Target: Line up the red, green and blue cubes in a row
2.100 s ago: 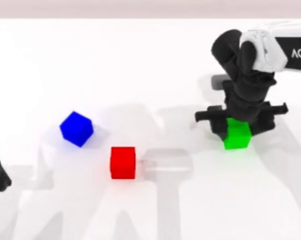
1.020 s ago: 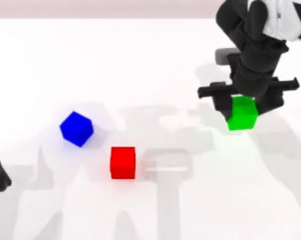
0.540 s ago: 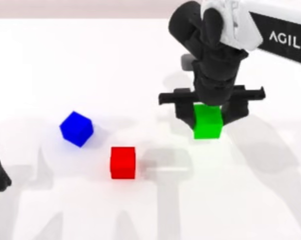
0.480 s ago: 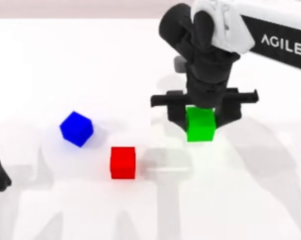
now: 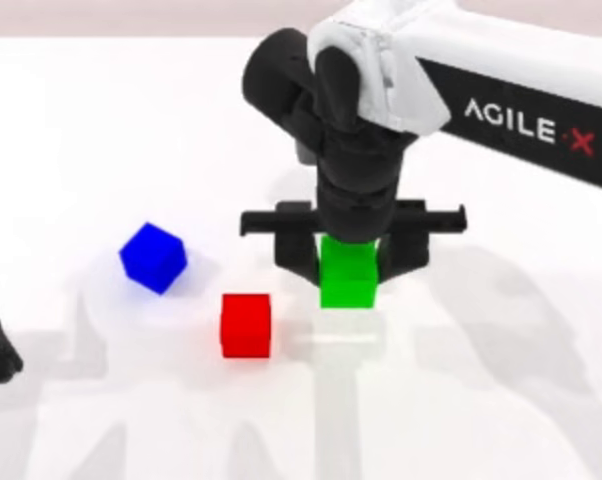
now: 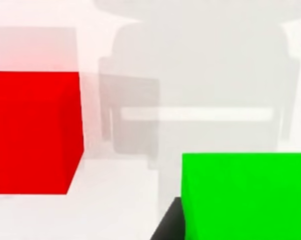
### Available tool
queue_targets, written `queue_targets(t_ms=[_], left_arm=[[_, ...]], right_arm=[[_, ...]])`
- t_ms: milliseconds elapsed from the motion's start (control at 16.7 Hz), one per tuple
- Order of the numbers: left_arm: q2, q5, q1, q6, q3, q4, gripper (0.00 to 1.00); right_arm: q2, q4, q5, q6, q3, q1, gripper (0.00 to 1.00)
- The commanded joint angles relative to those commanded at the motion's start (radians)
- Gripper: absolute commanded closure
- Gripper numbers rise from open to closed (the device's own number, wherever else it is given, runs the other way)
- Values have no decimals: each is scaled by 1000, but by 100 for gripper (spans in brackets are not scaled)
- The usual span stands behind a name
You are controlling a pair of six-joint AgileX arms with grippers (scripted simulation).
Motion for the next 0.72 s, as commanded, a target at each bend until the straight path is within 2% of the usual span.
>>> queue_targets(t_ms=[240, 720], left_arm=[[0, 0, 0, 0, 0, 0, 0], [0, 0, 0, 0, 0, 0, 0]], right_arm=[[-1, 19, -1, 1, -15, -4, 100], [54, 239, 0, 2, -184, 2, 100]])
